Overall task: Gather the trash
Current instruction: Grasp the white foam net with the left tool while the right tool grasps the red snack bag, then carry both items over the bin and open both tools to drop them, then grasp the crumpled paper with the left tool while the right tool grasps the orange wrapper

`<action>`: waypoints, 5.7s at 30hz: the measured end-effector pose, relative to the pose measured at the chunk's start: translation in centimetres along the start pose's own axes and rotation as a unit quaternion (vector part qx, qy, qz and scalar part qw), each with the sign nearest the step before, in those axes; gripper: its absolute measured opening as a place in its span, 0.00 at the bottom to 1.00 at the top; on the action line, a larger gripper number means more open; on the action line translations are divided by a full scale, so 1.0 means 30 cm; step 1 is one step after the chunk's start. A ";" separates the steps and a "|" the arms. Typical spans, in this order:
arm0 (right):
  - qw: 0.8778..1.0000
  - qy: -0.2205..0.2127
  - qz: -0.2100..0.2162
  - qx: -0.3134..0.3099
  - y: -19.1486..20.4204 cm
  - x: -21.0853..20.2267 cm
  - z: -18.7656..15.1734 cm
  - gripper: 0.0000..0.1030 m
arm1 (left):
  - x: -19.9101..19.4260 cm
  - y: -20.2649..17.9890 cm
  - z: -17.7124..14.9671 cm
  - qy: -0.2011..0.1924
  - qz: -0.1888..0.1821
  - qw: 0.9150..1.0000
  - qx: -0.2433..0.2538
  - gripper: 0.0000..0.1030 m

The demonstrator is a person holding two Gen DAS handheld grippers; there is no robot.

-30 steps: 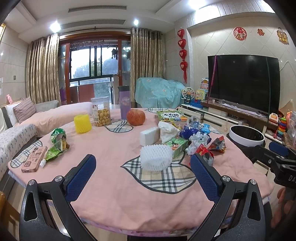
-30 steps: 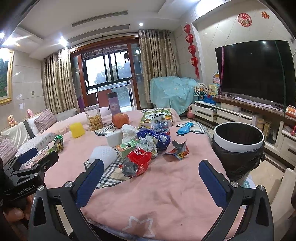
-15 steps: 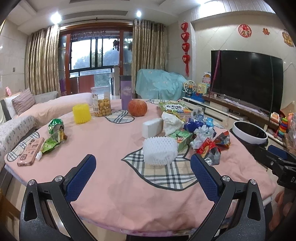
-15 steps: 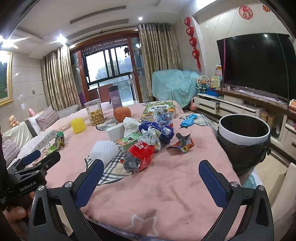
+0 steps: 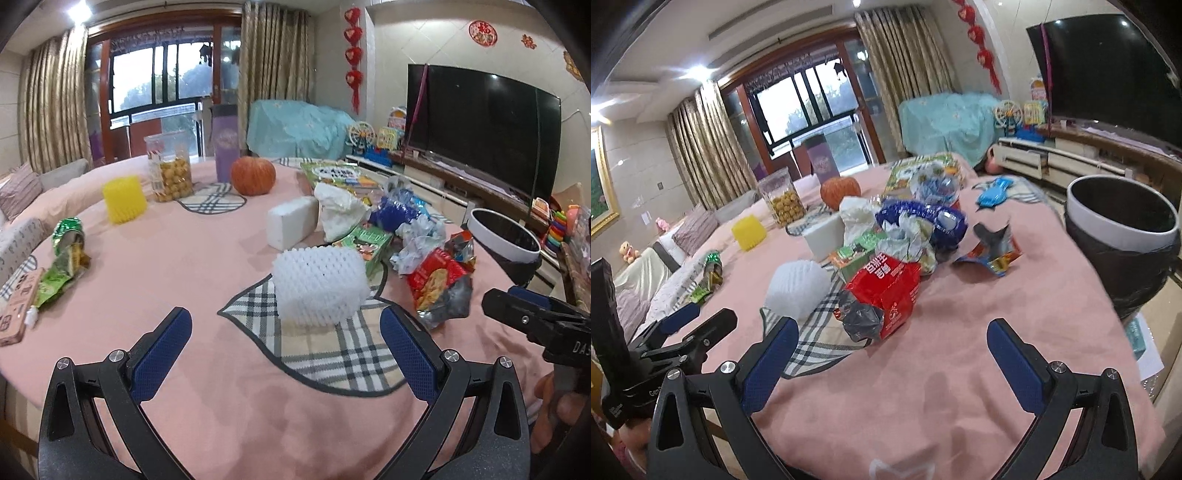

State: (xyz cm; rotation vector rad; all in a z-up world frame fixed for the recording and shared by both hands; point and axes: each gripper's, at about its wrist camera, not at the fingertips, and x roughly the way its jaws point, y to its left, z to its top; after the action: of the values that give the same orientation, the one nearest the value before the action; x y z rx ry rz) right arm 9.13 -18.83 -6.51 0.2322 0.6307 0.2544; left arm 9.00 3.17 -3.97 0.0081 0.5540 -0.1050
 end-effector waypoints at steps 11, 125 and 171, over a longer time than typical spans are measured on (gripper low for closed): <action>0.998 0.051 0.020 0.030 -0.027 0.152 0.040 0.87 | 0.168 -0.001 0.061 0.048 -0.044 0.998 -0.023 1.00; 0.974 0.018 -0.129 0.185 -1.023 -0.119 0.390 0.74 | 0.510 -1.100 0.382 0.118 -0.232 0.961 0.098 0.75; 0.994 0.064 0.009 0.082 -0.407 0.100 0.148 0.81 | 0.241 -0.318 0.059 0.141 -0.132 0.981 -0.032 0.77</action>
State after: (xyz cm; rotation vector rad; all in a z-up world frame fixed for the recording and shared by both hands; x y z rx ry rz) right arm 16.15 -30.03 -8.21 0.3822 0.7787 0.2370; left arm 15.06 -7.07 -6.07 -0.1143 0.8407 -0.3482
